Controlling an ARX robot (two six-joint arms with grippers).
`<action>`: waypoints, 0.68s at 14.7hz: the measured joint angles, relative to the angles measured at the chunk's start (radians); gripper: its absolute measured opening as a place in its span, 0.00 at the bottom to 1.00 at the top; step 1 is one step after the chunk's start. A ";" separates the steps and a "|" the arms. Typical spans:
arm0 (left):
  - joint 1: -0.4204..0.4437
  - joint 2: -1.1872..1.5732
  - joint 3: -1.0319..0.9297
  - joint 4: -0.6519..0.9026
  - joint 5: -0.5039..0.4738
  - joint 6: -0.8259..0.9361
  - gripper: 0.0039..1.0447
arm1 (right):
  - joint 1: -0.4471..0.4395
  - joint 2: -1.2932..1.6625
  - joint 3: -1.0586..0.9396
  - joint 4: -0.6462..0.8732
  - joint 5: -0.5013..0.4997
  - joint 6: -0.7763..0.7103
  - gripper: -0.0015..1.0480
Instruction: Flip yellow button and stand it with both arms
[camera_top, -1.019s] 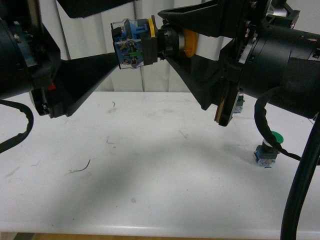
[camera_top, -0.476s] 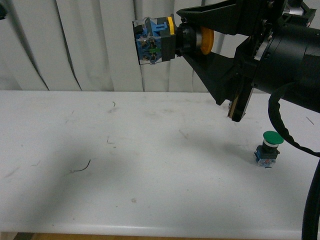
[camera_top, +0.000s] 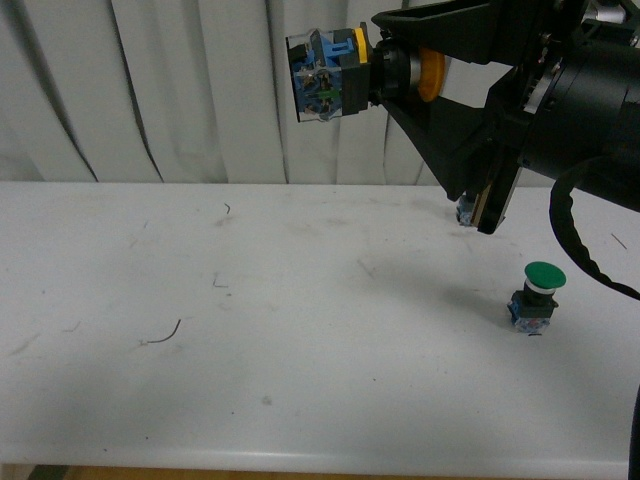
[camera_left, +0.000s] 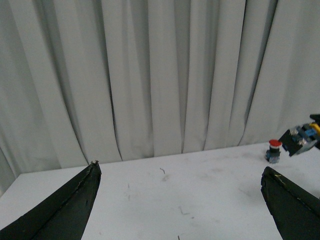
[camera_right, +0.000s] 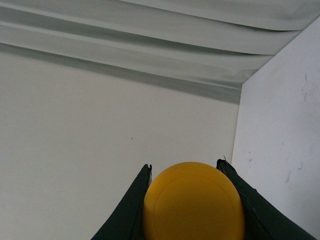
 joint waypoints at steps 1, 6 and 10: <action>-0.045 0.003 -0.004 -0.012 -0.062 0.019 0.94 | 0.000 0.000 0.000 -0.002 0.000 -0.002 0.34; 0.041 -0.092 -0.146 -0.055 -0.094 -0.075 0.29 | -0.008 -0.002 0.006 0.000 -0.003 -0.004 0.34; 0.041 -0.165 -0.254 -0.027 -0.094 -0.079 0.01 | -0.007 -0.002 0.007 -0.001 -0.003 -0.005 0.34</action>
